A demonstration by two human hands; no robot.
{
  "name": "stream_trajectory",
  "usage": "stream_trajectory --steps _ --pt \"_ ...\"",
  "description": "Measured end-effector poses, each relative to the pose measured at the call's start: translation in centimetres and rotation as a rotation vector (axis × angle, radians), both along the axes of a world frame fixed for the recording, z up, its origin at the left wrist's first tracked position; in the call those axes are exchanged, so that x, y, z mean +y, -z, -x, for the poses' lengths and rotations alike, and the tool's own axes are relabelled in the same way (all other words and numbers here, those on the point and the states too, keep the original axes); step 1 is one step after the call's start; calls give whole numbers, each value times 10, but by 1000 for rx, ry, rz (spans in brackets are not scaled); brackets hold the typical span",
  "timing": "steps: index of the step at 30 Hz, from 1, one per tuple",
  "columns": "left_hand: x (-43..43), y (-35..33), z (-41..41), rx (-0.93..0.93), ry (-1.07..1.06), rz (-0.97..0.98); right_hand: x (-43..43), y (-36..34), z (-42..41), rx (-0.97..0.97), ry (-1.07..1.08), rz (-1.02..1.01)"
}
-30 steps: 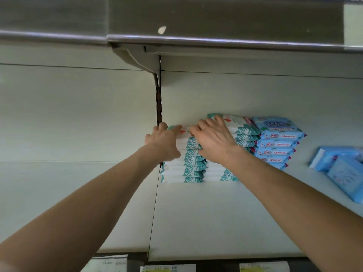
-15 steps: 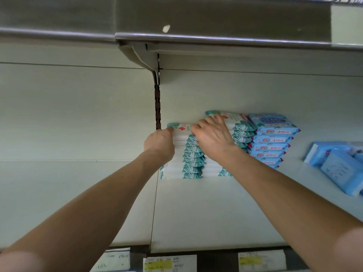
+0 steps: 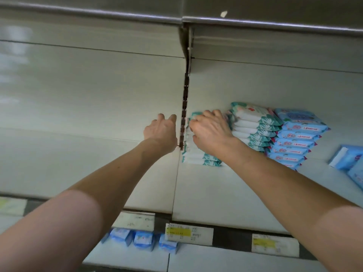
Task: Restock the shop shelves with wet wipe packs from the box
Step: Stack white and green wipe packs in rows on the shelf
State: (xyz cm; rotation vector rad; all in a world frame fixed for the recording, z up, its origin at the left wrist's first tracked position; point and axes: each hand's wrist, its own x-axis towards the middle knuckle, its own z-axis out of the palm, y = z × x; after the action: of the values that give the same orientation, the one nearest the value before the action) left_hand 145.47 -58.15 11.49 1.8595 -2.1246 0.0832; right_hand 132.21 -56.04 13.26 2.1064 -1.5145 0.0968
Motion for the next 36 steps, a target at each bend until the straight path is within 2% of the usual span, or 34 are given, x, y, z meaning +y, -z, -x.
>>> stream_trajectory --steps 4,8,17,28,36 --pt "26 -1 -34 -33 -116 -40 4 0 -30 -16 -117 -65" --pt "69 3 -65 -25 -279 -75 19 6 -66 -15 -325 -94" --pt "193 26 -94 30 -655 -161 99 33 -123 81 -716 -171" --pt "418 71 -142 113 -1111 -284 289 69 -214 229 -1161 -264" --pt "617 121 -156 225 -1460 -399 477 119 -267 333 -1464 -349"
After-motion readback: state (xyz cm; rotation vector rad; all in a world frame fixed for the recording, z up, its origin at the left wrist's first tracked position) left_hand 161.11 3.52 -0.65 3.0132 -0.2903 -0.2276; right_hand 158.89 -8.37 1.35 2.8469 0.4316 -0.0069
